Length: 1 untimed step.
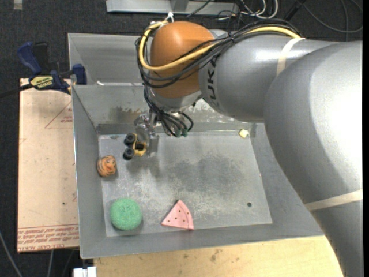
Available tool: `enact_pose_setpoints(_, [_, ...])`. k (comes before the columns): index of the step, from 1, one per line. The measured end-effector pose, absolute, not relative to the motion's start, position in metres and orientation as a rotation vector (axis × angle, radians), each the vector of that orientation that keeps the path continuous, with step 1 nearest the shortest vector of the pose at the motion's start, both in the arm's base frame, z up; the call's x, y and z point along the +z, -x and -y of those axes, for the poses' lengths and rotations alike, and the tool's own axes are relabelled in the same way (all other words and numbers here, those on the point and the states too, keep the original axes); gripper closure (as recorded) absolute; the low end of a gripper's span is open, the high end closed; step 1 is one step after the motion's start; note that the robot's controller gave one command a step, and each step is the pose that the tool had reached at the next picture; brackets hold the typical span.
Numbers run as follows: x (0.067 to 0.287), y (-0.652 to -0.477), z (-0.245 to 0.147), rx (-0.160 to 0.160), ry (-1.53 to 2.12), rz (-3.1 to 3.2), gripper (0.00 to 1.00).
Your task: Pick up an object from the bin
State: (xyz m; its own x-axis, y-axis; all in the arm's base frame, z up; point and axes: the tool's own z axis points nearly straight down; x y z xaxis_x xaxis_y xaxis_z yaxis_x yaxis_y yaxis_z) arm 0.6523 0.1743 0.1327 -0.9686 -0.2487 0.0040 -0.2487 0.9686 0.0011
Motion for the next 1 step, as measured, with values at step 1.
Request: enact_pose_setpoints(1, [0.1658,-0.652,-0.1792,-0.004,-0.365,3.131,1.0])
